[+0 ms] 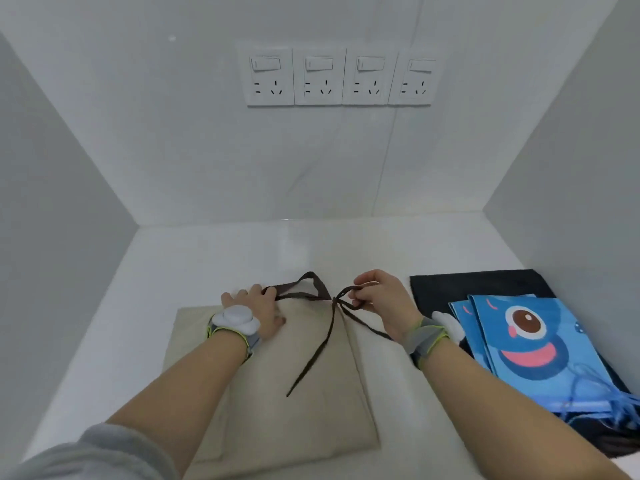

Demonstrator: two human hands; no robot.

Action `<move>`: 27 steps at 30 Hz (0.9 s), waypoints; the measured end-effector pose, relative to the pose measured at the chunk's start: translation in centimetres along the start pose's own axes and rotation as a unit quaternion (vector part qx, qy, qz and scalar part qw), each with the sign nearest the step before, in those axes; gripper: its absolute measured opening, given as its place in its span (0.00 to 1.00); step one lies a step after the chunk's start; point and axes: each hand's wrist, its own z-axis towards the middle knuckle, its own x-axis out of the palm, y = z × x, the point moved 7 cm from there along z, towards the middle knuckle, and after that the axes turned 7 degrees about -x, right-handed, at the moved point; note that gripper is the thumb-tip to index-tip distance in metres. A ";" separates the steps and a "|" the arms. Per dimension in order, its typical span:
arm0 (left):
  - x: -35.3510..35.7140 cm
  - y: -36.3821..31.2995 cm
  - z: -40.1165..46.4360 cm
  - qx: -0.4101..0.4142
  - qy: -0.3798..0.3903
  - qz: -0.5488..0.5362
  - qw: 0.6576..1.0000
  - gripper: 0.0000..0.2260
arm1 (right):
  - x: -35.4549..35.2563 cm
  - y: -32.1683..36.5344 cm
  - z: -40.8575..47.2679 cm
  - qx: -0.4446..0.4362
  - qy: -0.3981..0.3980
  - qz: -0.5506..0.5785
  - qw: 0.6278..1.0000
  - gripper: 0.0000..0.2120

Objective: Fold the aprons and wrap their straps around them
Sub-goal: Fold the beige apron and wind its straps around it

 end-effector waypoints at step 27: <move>-10.1 15.1 -9.1 -0.023 -0.019 -0.482 0.876 0.08 | 13.9 21.7 -5.2 -0.240 0.091 -0.168 0.952 0.08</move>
